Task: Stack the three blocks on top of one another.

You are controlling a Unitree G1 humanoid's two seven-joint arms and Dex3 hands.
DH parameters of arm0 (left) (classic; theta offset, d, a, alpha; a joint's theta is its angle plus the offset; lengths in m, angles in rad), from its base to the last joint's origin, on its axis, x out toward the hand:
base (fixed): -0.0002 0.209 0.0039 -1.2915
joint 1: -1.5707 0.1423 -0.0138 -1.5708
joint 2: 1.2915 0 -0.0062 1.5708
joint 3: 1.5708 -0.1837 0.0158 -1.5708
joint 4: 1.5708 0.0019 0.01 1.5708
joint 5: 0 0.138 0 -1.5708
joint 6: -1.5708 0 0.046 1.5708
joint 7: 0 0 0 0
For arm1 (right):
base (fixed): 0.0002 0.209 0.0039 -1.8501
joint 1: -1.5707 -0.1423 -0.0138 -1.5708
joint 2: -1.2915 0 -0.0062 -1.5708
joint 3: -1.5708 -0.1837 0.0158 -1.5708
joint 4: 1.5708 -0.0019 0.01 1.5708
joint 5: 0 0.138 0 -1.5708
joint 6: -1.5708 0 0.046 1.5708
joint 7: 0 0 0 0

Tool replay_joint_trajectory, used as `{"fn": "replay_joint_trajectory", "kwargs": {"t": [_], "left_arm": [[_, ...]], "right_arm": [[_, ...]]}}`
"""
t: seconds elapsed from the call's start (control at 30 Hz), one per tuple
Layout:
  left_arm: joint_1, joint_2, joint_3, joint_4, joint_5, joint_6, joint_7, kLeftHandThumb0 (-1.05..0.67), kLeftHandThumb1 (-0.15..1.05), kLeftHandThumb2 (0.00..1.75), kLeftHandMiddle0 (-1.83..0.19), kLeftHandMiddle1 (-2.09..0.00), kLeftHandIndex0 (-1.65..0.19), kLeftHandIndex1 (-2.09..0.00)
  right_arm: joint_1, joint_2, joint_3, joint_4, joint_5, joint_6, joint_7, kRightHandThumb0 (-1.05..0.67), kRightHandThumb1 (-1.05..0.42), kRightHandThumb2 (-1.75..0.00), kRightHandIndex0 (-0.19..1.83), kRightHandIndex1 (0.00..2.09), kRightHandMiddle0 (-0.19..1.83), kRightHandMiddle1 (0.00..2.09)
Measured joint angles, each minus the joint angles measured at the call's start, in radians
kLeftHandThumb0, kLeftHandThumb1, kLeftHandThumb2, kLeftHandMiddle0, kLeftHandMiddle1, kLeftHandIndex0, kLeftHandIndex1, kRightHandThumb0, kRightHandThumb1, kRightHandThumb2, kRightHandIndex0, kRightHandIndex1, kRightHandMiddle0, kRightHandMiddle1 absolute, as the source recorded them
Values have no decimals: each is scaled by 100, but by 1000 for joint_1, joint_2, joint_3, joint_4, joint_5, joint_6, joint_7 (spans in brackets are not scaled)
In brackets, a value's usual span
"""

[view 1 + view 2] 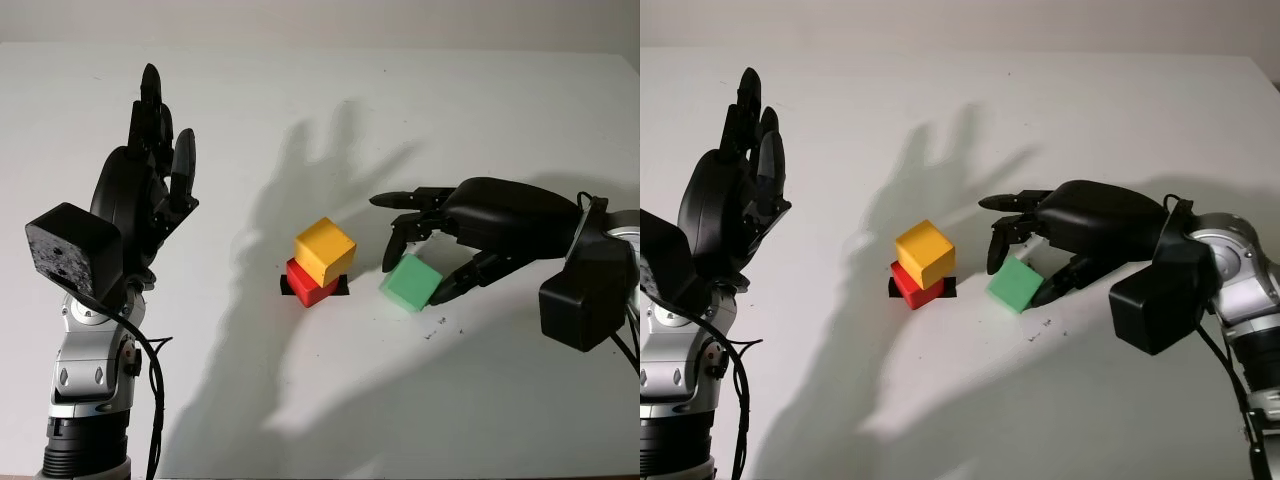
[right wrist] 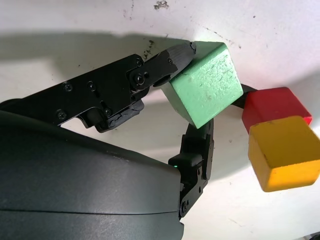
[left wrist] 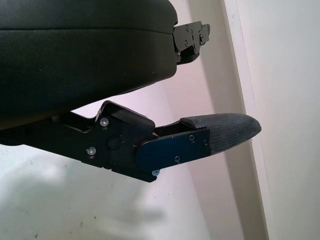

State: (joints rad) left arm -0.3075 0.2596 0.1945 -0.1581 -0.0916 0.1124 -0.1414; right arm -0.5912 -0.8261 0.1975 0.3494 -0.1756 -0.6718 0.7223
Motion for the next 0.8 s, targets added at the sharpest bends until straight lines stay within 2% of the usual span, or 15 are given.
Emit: {"fn": "replay_joint_trajectory", "kwargs": {"t": [0.13, 0.33, 0.63, 0.8], "left_arm": [[0, 0, 0, 0, 4, 0, 0, -82, 105, 64, 19, 0, 19, 0], [0, 0, 0, 0, 8, 0, 2, -82, 105, 64, 19, 0, 19, 0], [1, 0, 0, 0, 15, -3, 6, -82, 105, 64, 19, 0, 19, 0], [2, -1, 0, 0, 19, -6, 9, -82, 105, 64, 19, 0, 19, 0]], "right_arm": [[-51, 25, -15, 19, 63, 99, 38, -41, -94, -5, 21, 7, 41, 135], [-170, 44, -61, 49, 101, 217, 56, -40, -92, -5, 22, 6, 46, 125], [-305, 71, -102, 151, 121, 203, 60, -39, -89, -5, 29, 8, 57, 111], [-357, 102, -131, 153, 220, 335, 126, -36, -87, -5, 26, 5, 56, 119]]}}
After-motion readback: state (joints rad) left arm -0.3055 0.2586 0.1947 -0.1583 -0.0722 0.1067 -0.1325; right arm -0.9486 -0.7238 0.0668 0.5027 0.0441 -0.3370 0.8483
